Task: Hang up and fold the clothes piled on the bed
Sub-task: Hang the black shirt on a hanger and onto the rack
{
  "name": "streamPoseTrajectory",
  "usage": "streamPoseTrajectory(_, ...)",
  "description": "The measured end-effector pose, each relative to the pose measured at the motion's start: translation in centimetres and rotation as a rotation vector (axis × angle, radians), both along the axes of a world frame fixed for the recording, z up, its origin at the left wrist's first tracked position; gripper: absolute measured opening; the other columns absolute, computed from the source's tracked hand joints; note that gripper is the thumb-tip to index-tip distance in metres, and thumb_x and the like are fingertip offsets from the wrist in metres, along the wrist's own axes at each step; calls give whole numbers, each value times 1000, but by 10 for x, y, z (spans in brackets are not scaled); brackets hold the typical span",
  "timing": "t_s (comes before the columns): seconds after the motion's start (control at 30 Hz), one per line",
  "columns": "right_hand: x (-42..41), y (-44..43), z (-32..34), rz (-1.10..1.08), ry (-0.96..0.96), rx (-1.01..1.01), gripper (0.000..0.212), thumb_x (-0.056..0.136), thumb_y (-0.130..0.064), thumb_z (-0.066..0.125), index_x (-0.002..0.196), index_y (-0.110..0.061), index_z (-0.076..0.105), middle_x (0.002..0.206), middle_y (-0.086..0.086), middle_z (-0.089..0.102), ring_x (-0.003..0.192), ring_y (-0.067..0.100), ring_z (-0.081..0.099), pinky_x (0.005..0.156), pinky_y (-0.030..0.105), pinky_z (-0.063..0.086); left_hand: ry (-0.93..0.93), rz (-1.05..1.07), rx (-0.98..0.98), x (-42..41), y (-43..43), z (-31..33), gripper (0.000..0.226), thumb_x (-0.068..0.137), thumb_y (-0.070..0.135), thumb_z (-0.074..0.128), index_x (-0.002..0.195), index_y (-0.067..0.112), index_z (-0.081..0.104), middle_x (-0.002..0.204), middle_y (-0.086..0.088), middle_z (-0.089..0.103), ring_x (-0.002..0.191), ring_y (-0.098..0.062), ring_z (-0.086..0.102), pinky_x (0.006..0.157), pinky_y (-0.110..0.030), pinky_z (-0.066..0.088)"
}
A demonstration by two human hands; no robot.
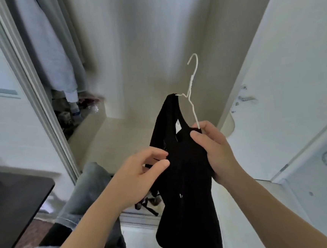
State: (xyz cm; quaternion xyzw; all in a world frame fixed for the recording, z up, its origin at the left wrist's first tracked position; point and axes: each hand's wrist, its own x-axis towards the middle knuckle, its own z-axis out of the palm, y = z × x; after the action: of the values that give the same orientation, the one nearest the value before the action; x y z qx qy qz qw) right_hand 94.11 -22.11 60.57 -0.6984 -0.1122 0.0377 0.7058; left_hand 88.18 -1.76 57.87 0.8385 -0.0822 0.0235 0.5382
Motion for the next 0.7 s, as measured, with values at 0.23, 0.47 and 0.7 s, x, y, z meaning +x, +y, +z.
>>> streamPoseTrajectory(0.23,64,78,57,-4,-108,38,18,79,-24,68,88,-10,60,76,15,56,69,25,52,65,36,45,-179,61,-5,25,10,44,42,69,72,60,103,46,56,99,19,63,101,0,59,82,-11,41)
streamPoseTrajectory(0.47,132,132,148,-19,-247,153,19,74,-25,65,81,-14,50,62,0,47,55,16,43,55,29,35,-317,194,137,98,30,96,32,80,48,64,104,41,44,94,15,62,87,-6,62,79,-40,54)
streamPoseTrajectory(0.7,208,173,247,-20,-457,191,15,92,-12,65,84,-8,53,60,-4,46,50,12,44,50,24,40,-485,254,305,174,82,180,23,93,27,59,112,30,46,89,7,66,80,-19,66,73,-45,56)
